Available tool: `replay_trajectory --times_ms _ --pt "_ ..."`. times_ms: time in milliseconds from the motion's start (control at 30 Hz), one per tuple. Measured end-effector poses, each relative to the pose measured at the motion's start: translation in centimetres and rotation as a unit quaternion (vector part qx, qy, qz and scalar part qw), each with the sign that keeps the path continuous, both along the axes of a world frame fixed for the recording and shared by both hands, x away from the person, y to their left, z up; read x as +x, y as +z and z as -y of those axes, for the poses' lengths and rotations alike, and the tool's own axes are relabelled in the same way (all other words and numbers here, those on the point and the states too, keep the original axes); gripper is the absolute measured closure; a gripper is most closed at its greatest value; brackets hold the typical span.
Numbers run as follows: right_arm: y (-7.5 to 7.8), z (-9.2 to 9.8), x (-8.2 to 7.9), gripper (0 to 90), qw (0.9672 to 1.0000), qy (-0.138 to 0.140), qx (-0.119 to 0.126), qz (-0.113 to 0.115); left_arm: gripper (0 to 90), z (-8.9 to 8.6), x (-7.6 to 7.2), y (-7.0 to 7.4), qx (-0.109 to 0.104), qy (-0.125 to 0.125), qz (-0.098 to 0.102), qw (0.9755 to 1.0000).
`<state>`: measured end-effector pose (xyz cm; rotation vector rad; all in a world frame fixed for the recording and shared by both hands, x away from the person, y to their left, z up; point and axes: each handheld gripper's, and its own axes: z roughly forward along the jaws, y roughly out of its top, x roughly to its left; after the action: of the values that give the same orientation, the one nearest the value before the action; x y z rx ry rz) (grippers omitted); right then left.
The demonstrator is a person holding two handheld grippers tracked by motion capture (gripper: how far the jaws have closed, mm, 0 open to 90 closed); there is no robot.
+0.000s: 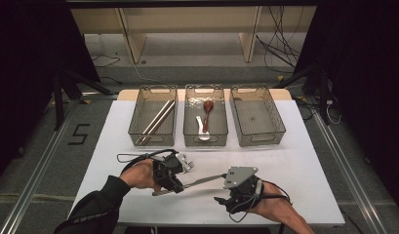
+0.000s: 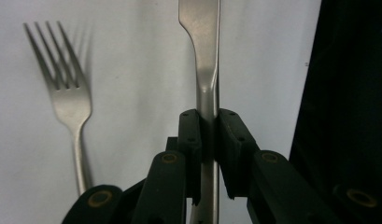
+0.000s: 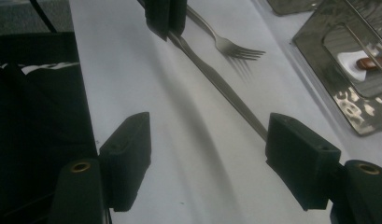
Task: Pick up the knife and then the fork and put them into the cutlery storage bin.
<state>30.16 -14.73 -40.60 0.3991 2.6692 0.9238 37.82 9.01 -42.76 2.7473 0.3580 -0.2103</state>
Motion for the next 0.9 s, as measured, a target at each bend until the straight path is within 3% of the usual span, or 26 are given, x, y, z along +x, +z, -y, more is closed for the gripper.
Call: replay_trajectory --times_ms 167,467,900 --pt "-0.4 -1.1 -0.4 34.2 0.9994 0.021 -0.019 0.018 79.3 0.6 -0.2 0.0 0.008 -0.01 -0.013 0.9998" --pt "-1.1 -2.3 -0.9 36.8 0.9974 0.045 -0.044 0.037 79.4 2.0 -0.8 0.0 0.004 -0.024 -0.039 0.9989" --pt "-2.0 -3.7 -1.4 40.8 0.9925 0.068 -0.082 0.06 79.3 2.4 -1.2 0.3 0.005 -0.031 -0.043 0.9986"
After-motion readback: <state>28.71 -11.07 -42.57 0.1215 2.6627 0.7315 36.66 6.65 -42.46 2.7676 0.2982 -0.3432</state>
